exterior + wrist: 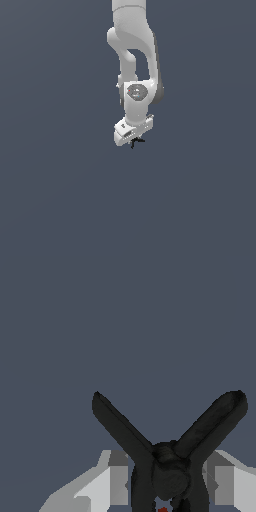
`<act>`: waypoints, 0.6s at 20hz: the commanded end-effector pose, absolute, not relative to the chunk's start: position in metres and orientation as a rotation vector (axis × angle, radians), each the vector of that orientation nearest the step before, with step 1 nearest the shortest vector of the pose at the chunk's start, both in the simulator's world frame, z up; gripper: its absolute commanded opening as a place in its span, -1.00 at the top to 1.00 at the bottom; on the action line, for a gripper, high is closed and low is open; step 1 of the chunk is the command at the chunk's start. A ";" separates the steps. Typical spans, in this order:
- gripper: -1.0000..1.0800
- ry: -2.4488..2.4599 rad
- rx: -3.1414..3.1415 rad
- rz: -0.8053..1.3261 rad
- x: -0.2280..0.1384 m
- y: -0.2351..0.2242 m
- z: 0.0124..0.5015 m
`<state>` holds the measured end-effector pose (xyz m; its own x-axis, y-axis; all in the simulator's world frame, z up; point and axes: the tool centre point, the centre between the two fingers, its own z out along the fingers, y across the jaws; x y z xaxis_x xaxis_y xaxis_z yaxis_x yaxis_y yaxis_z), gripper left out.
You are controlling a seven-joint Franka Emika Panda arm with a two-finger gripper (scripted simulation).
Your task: Pick up the object and move it to a goal position.
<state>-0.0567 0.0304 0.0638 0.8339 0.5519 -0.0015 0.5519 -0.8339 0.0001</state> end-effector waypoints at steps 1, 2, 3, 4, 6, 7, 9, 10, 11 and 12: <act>1.00 0.904 3.008 -0.001 -0.060 0.021 0.083; 1.00 0.904 3.008 -0.001 -0.061 0.017 0.092; 1.00 0.904 3.008 -0.001 -0.063 0.013 0.101; 1.00 0.906 3.008 -0.001 -0.064 0.009 0.110; 1.00 0.906 3.008 -0.001 -0.067 -0.001 0.130; 1.00 0.906 3.008 0.000 -0.069 -0.005 0.141; 1.00 0.906 3.009 0.000 -0.072 -0.015 0.162; 1.00 0.906 3.009 0.000 -0.074 -0.020 0.173; 1.00 0.907 3.009 0.001 -0.076 -0.025 0.183; 1.00 0.907 3.009 0.001 -0.077 -0.029 0.193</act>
